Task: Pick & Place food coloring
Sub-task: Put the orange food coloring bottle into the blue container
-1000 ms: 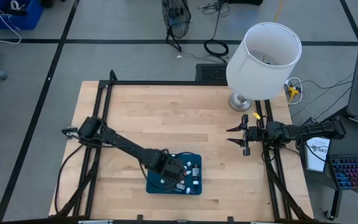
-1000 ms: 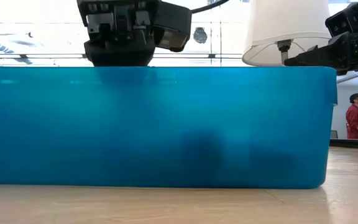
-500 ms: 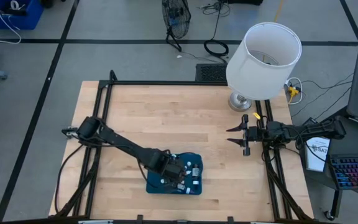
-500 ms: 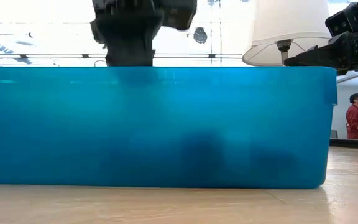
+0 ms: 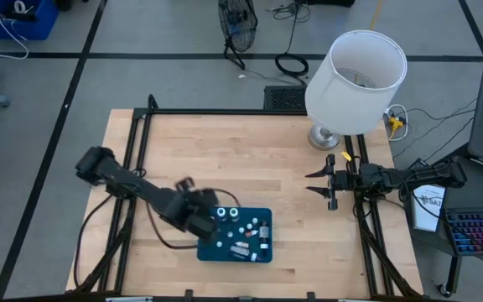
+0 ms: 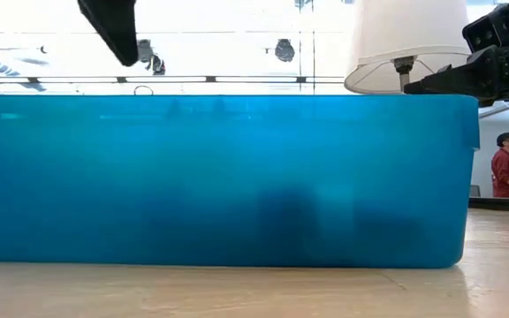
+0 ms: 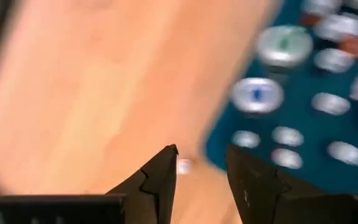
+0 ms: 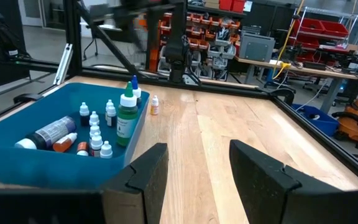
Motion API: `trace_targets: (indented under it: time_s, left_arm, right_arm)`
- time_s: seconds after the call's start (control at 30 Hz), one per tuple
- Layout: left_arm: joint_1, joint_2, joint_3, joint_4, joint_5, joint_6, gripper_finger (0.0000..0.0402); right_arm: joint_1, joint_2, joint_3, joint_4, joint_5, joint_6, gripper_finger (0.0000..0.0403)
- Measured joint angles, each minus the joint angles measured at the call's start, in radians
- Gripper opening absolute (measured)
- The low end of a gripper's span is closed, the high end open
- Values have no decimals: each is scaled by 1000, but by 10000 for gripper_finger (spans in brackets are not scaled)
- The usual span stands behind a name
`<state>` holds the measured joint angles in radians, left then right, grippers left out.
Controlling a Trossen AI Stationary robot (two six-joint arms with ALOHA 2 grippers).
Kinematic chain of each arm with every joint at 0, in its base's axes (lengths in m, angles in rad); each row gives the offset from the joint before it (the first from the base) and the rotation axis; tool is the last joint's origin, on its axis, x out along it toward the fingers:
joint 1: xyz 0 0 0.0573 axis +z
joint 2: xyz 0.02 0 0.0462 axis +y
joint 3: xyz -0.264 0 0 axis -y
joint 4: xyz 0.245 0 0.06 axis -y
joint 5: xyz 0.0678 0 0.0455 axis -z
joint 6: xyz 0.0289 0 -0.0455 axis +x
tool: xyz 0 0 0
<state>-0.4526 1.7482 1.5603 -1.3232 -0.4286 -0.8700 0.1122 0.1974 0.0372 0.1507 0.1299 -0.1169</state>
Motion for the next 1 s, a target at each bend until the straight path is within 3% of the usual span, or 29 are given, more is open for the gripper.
trace_targets:
  time_s: [0.07, 0.17, 0.47, 0.77, 1.0]
  left_arm:
    - [1, -54, -48, -41, -47, -103, 143]
    - [23, -126, -146, -29, -33, -190, 143]
    - [104, -171, -430, 208, 207, -146, 166]
    - [136, -164, -516, 334, 219, -57, 223]
    - [138, -165, -559, 389, 219, -66, 239]
  right_arm:
    - [0, 0, 0, 1, 0, 0, 161]
    - [0, 0, 0, 0, 0, 0, 160]
    - [0, 0, 0, 1, 0, 0, 160]
    - [0, 0, 0, 1, 0, 0, 160]
    - [0, 0, 0, 2, 0, 0, 161]
